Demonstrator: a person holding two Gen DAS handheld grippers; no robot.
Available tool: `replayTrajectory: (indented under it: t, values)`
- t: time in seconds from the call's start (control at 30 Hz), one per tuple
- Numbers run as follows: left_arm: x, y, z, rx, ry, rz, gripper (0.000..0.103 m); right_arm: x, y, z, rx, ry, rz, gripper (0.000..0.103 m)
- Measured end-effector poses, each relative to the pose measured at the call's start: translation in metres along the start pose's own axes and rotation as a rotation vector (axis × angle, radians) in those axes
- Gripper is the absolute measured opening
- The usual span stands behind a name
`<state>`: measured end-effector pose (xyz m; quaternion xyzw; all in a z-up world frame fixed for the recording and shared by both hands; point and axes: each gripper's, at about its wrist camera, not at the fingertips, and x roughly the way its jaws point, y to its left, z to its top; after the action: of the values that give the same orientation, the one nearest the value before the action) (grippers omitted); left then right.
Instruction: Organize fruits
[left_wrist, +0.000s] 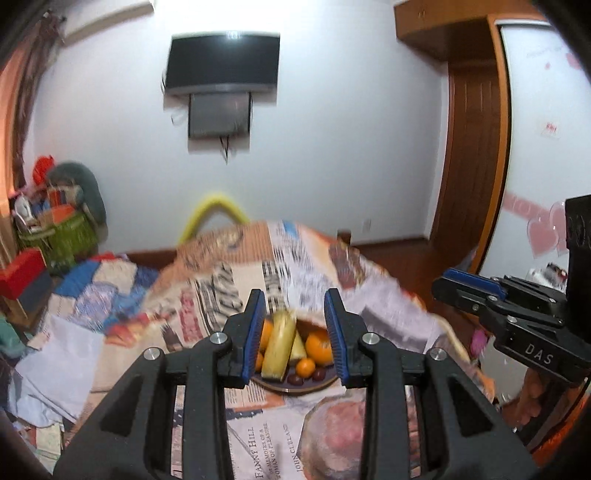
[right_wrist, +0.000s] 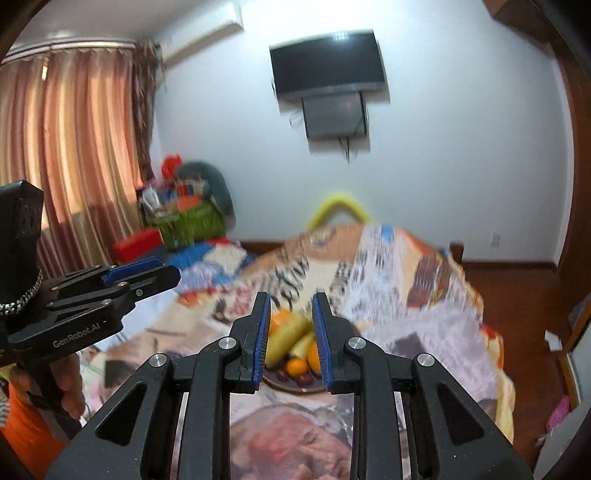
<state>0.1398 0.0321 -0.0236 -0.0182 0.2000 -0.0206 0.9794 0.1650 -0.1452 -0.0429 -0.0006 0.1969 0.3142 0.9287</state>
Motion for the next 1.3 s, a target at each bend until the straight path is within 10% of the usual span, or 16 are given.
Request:
replayTrajectory:
  t: [0.5,0.73,1.3]
  values:
    - [-0.105,-0.024,0.007,0.043,-0.249,0.045,0.096,-0.069,0.043,0.01,-0.041,-0.24,-0.108,0.086]
    - [-0.116,-0.023,0.0,0.025,-0.248,0.051,0.101,-0.075,0.046,0.004,-0.024,-0.255,-0.128,0.103]
    - [-0.115,-0.02,-0.005,0.002,-0.225,0.042,0.103,-0.087,0.045,-0.005,-0.007,-0.269,-0.15,0.103]
